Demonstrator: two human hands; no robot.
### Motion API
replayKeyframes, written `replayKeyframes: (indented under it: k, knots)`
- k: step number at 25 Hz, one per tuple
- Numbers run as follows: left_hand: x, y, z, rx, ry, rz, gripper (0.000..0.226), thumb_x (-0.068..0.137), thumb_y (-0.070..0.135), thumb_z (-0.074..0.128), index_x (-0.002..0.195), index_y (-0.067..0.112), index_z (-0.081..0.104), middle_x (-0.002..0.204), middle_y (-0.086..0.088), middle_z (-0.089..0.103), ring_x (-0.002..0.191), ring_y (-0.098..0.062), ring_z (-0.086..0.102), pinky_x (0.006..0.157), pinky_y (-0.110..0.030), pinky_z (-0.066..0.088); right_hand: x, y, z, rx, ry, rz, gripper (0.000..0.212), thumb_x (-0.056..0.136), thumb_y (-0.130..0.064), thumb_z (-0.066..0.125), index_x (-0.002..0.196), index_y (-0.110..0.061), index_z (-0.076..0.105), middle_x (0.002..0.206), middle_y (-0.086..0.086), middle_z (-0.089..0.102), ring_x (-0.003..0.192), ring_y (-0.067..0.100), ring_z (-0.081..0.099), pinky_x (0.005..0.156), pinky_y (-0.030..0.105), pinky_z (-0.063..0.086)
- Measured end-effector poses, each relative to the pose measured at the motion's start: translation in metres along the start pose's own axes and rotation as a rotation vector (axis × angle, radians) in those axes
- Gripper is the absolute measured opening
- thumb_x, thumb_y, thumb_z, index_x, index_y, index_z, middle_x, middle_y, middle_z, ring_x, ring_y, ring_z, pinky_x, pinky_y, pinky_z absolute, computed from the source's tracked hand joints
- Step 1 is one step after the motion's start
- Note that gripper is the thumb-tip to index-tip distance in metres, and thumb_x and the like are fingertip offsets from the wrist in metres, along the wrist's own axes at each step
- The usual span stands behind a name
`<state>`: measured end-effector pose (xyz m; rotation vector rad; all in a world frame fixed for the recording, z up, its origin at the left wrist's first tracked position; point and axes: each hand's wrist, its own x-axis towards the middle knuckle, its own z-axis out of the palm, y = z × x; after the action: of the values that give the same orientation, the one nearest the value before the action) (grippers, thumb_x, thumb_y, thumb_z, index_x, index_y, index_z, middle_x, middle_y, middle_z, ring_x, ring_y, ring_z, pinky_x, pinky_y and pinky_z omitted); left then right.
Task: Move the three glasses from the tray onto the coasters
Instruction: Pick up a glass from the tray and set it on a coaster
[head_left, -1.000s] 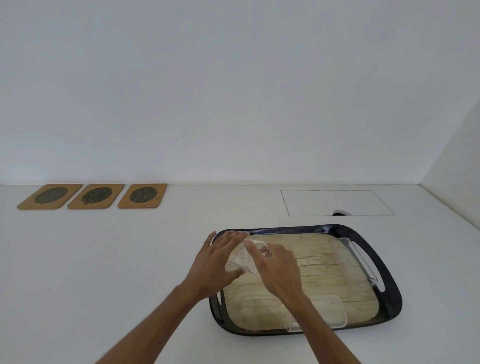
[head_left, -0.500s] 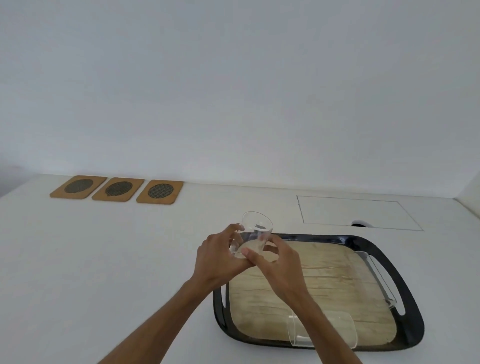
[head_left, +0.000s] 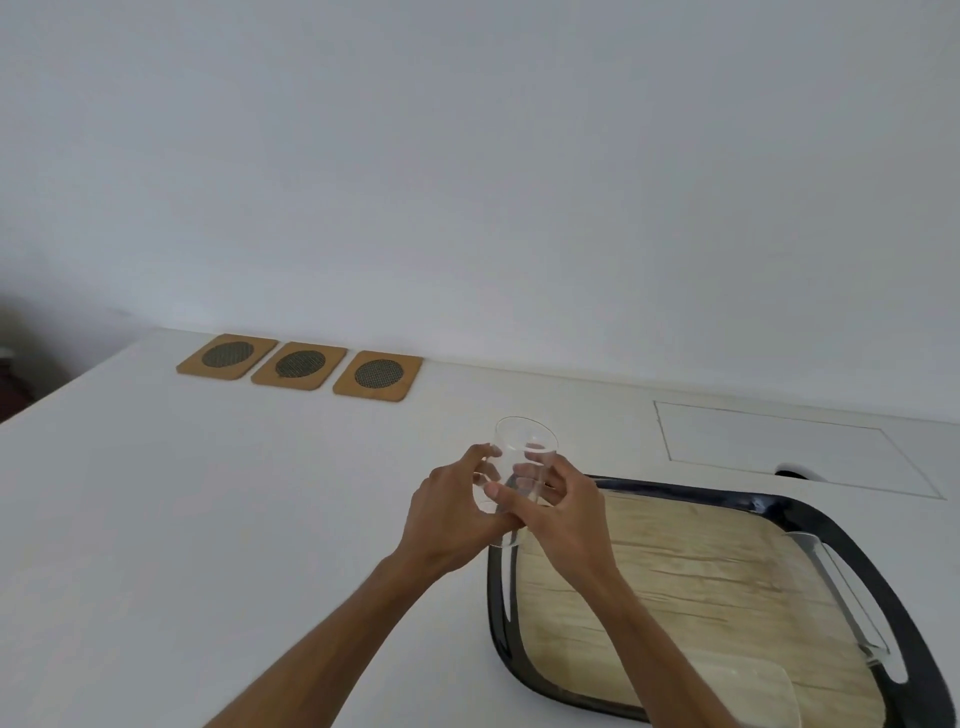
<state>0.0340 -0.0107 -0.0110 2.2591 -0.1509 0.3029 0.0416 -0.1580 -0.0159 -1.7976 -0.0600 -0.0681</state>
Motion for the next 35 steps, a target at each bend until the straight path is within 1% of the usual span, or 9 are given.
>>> replayKeyframes:
  k: [6, 12, 17, 20, 23, 25, 27, 31, 35]
  knots:
    - [0.011, -0.039, -0.031, -0.068, -0.068, 0.008, 0.077, 0.071, 0.054, 0.077, 0.135, 0.03, 0.042, 0.115, 0.008, 0.066, 0.105, -0.009, 0.061, 0.093, -0.03, 0.047, 0.013, -0.011, 0.039, -0.005, 0.006, -0.007, 0.068, 0.062, -0.045, 0.09, 0.121, -0.023, 0.065, 0.108, -0.007, 0.076, 0.1, 0.007, 0.072, 0.091, 0.035, 0.06]
    - [0.027, -0.085, -0.066, -0.135, -0.113, -0.023, 0.081, 0.07, 0.056, 0.077, 0.137, 0.028, 0.043, 0.126, 0.006, 0.064, 0.111, -0.009, 0.061, 0.1, -0.036, 0.049, 0.037, -0.024, 0.079, -0.054, 0.012, -0.034, 0.065, 0.063, -0.042, 0.091, 0.119, -0.02, 0.066, 0.107, -0.006, 0.075, 0.098, 0.007, 0.072, 0.089, 0.027, 0.059]
    - [0.03, -0.145, -0.097, -0.034, -0.128, -0.081, 0.068, 0.08, 0.046, 0.073, 0.137, 0.029, 0.041, 0.124, 0.01, 0.062, 0.114, -0.008, 0.058, 0.101, -0.039, 0.047, 0.064, -0.023, 0.113, -0.084, 0.034, -0.013, 0.065, 0.062, -0.04, 0.092, 0.117, -0.018, 0.065, 0.109, -0.002, 0.075, 0.099, 0.01, 0.072, 0.09, 0.027, 0.058]
    - [0.027, -0.185, -0.108, 0.078, -0.146, -0.132, 0.067, 0.083, 0.046, 0.069, 0.14, 0.028, 0.04, 0.135, 0.008, 0.056, 0.125, -0.013, 0.052, 0.105, -0.037, 0.042, 0.08, -0.019, 0.135, -0.097, 0.037, 0.006, 0.066, 0.061, -0.041, 0.092, 0.117, -0.019, 0.064, 0.111, -0.003, 0.074, 0.102, 0.012, 0.071, 0.087, 0.023, 0.056]
    - [0.024, -0.217, -0.117, 0.213, -0.19, -0.138, 0.074, 0.083, 0.064, 0.053, 0.142, 0.022, 0.038, 0.148, 0.002, 0.045, 0.136, -0.02, 0.04, 0.112, -0.038, 0.03, 0.1, -0.014, 0.156, -0.101, 0.046, 0.024, 0.066, 0.059, -0.041, 0.092, 0.115, -0.02, 0.063, 0.11, -0.003, 0.073, 0.102, 0.012, 0.07, 0.086, 0.023, 0.056]
    - [0.028, -0.238, -0.121, 0.35, -0.213, -0.088, 0.096, 0.075, 0.084, 0.022, 0.146, 0.02, 0.034, 0.156, -0.001, 0.035, 0.145, -0.02, 0.026, 0.118, -0.041, 0.018, 0.117, -0.013, 0.17, -0.104, 0.047, 0.037, 0.067, 0.059, -0.04, 0.093, 0.115, -0.02, 0.062, 0.11, -0.003, 0.073, 0.102, 0.012, 0.07, 0.089, 0.026, 0.056]
    - [0.035, -0.262, -0.122, 0.467, -0.218, -0.06, 0.1, 0.075, 0.084, 0.006, 0.15, 0.021, 0.026, 0.161, -0.001, 0.023, 0.149, -0.018, 0.012, 0.119, -0.045, 0.008, 0.137, -0.012, 0.185, -0.109, 0.042, 0.047, 0.068, 0.059, -0.037, 0.094, 0.116, -0.018, 0.062, 0.11, -0.001, 0.073, 0.103, 0.014, 0.07, 0.092, 0.028, 0.055]
    - [0.054, -0.303, -0.126, 0.571, -0.192, -0.091, 0.091, 0.079, 0.081, 0.001, 0.151, 0.029, 0.02, 0.162, -0.003, 0.017, 0.149, -0.026, 0.007, 0.117, -0.055, 0.007, 0.184, -0.008, 0.21, -0.135, 0.039, 0.05, 0.07, 0.057, -0.034, 0.095, 0.115, -0.015, 0.06, 0.111, 0.002, 0.072, 0.105, 0.016, 0.07, 0.094, 0.03, 0.055]
    - [0.062, -0.323, -0.128, 0.591, -0.203, -0.124, 0.087, 0.078, 0.083, -0.001, 0.151, 0.037, 0.011, 0.163, 0.001, 0.01, 0.15, -0.024, 0.001, 0.118, -0.054, 0.002, 0.23, -0.002, 0.232, -0.174, 0.048, 0.057, 0.073, 0.055, -0.036, 0.096, 0.114, -0.011, 0.059, 0.113, 0.002, 0.07, 0.107, 0.018, 0.068, 0.096, 0.035, 0.055]
